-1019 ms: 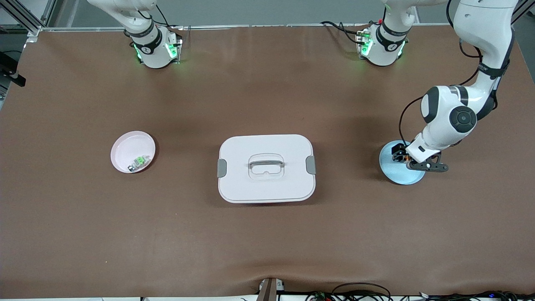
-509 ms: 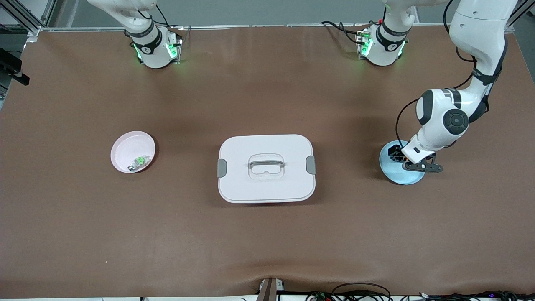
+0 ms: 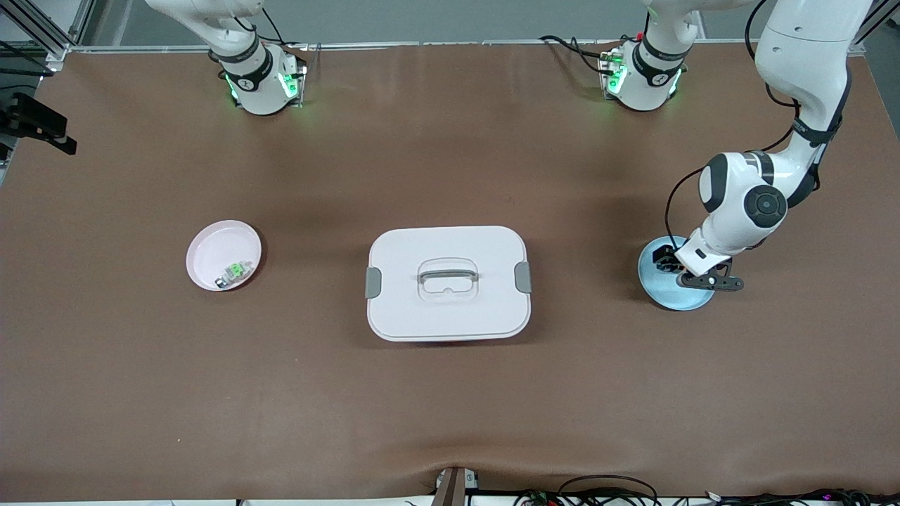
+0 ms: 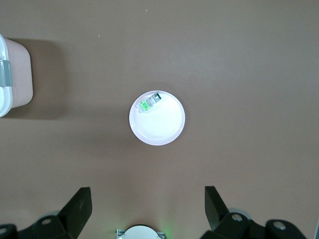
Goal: Transfer orange switch to right arm and place
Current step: 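Lower the left gripper around the orange switch and close it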
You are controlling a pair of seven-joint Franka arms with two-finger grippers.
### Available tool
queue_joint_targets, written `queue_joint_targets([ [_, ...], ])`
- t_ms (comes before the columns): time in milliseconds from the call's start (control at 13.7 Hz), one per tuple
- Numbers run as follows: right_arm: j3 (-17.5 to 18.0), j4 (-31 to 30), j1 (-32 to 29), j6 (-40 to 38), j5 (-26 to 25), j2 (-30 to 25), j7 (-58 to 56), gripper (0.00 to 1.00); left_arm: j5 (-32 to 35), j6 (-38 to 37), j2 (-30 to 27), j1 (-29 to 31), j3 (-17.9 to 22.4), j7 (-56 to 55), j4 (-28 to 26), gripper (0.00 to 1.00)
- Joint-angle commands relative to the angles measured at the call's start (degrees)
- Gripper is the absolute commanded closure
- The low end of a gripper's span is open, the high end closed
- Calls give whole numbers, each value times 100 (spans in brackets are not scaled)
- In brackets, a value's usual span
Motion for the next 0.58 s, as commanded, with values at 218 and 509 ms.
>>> queue_joint_targets([
  [218, -7, 20, 1, 414, -68, 155, 91, 0, 140, 114, 14, 40, -9, 36, -96, 0],
  [509, -7, 46, 9, 555, -103, 164, 117, 0, 131, 114, -13, 40, -9, 36, -97, 29],
])
